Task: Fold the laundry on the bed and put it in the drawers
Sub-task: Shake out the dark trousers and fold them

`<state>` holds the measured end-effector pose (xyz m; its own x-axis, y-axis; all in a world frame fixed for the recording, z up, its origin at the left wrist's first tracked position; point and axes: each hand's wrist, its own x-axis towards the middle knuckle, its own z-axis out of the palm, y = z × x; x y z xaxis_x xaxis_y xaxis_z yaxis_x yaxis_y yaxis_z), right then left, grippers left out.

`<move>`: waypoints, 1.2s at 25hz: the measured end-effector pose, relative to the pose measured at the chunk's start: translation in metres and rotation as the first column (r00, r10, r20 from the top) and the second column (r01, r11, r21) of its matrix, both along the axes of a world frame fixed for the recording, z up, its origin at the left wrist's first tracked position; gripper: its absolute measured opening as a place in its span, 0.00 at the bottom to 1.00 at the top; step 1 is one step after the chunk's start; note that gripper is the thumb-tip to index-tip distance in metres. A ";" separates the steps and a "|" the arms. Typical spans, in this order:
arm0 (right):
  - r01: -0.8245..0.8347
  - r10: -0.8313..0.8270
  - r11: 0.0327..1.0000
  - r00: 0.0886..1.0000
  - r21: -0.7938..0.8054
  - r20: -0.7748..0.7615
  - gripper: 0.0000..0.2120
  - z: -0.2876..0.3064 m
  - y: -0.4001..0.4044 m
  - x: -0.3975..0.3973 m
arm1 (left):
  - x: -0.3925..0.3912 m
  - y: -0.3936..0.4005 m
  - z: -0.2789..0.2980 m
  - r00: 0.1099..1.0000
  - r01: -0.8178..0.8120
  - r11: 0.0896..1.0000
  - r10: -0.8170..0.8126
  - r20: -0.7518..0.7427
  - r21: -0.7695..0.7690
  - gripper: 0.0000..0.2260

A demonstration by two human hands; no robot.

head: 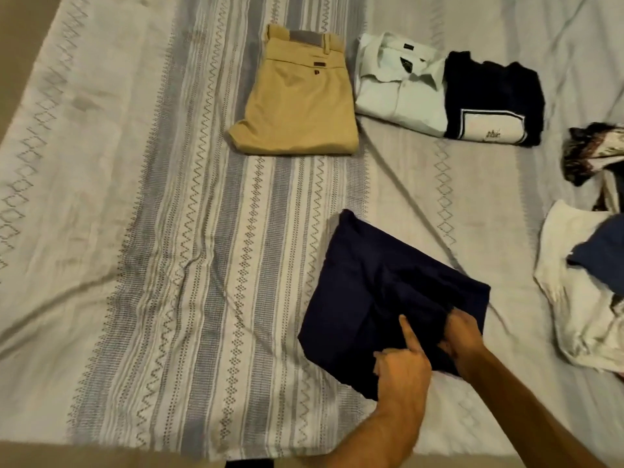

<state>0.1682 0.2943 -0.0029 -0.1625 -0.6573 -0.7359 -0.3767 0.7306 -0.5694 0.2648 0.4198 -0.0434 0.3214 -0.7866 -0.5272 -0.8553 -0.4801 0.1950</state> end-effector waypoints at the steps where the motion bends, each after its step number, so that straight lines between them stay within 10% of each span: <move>1: -0.003 0.003 1.000 1.000 0.000 0.010 0.10 0.001 -0.001 -0.012 | -0.016 0.004 -0.006 0.997 -0.009 1.000 0.008 -0.076 -0.021 0.56; 4: -0.063 0.061 0.998 0.995 0.021 0.078 0.09 0.006 -0.003 -0.030 | -0.023 0.026 -0.004 0.974 0.093 0.984 -0.122 -0.191 -0.152 0.60; 7: -0.134 0.141 0.989 0.985 -0.069 0.104 0.08 0.009 -0.007 -0.015 | 0.035 0.043 0.046 0.986 0.133 0.984 -0.143 -0.084 -0.115 0.42; 10: -0.296 0.313 0.937 0.947 -0.184 0.070 0.14 0.013 -0.007 0.019 | 0.144 0.055 0.088 0.985 -0.126 0.963 0.151 0.089 -0.237 0.29; 14: -0.419 0.437 0.884 0.898 -0.208 0.049 0.17 0.006 -0.001 0.070 | 0.290 0.103 0.067 0.878 -0.477 0.864 0.476 -0.047 -0.163 0.11; 27: -0.760 0.719 0.628 0.650 -0.170 -0.246 0.21 0.015 0.057 0.210 | 0.370 0.142 -0.046 0.558 -0.728 0.684 0.630 -0.540 0.046 0.16; 30: -0.792 0.748 0.569 0.611 -0.224 -0.260 0.20 0.000 0.081 0.266 | 0.354 0.144 -0.031 0.732 -0.673 0.685 0.562 -0.386 -0.279 0.19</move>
